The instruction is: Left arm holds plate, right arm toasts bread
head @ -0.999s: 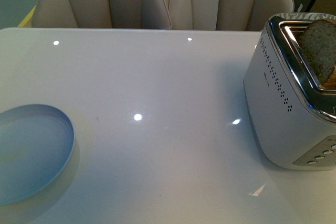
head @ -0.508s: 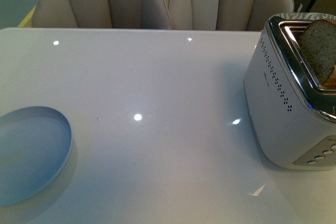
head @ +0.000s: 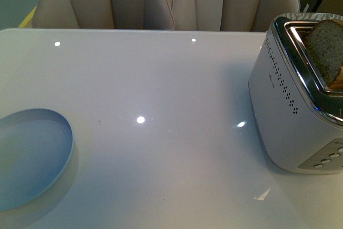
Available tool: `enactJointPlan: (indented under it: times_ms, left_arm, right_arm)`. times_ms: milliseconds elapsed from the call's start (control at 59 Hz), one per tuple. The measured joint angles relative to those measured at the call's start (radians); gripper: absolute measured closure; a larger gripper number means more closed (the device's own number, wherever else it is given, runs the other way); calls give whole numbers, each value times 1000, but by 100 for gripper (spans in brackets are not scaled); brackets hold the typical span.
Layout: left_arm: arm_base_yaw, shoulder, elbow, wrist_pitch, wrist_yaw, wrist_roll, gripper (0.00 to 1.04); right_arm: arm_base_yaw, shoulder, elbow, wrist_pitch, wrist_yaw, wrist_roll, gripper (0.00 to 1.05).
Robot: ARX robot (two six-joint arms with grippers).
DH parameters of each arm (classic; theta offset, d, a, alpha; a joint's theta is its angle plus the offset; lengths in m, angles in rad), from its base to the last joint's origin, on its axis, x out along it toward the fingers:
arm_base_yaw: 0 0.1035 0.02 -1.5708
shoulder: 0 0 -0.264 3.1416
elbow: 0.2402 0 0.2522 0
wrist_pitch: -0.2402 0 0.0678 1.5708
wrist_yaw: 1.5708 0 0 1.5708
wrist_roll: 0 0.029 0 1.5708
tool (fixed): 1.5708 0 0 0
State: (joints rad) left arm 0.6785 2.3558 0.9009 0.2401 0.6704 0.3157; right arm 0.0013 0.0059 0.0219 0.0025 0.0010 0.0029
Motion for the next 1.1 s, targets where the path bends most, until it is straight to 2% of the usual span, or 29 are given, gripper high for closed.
enactJointPlan:
  times_ms: [51, 85, 339, 559, 728, 898, 1101]
  left_arm:
    - [9, -13, -13, 27, -13, -12, 8]
    - [16, -23, -22, 43, -16, -19, 6]
    - [58, -187, -112, 149, -1, -104, 7]
    - [33, -423, -225, 212, 45, -207, 7]
    - [-50, -659, -299, 255, 40, -323, 7]
    - [-189, -906, -389, 292, -5, -436, 7]
    - [-363, -1120, -489, 356, -119, -606, 7]
  right_arm:
    - [0, 0, 0, 0, 0, 0, 9]
    - [0, 0, 0, 0, 0, 0, 9]
    - [0, 0, 0, 0, 0, 0, 9]
    - [0, 0, 0, 0, 0, 0, 9]
    - [0, 0, 0, 0, 0, 0, 9]
    - [0, 0, 0, 0, 0, 0, 9]
    - [0, 0, 0, 0, 0, 0, 9]
